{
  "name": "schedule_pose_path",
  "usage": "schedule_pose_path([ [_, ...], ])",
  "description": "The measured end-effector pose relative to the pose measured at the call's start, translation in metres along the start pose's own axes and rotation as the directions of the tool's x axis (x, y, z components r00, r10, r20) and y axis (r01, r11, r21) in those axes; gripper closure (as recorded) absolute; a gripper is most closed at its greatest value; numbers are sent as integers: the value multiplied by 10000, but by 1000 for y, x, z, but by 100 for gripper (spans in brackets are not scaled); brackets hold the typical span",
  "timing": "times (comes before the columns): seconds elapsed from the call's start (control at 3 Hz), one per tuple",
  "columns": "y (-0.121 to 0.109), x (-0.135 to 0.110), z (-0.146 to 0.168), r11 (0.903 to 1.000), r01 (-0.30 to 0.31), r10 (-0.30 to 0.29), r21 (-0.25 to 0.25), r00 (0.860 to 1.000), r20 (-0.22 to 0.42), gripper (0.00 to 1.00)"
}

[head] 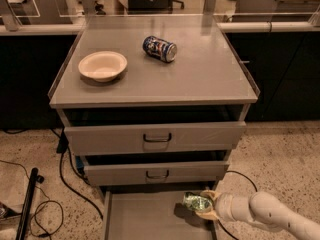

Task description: Pick green can from bottom drawer and place on counter

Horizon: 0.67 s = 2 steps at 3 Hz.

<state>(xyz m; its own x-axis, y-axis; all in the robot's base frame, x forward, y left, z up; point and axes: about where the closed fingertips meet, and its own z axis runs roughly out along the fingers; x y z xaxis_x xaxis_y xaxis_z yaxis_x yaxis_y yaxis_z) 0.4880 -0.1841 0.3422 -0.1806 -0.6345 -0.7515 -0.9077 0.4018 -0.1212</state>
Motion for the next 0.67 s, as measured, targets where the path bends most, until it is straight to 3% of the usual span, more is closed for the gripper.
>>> schedule_pose_path([
  [0.33, -6, -20, -47, 9992, 334, -329, 200, 9991, -261, 100],
  [0.67, -15, -58, -102, 9917, 1054, -1025, 737, 9939, -415, 100],
])
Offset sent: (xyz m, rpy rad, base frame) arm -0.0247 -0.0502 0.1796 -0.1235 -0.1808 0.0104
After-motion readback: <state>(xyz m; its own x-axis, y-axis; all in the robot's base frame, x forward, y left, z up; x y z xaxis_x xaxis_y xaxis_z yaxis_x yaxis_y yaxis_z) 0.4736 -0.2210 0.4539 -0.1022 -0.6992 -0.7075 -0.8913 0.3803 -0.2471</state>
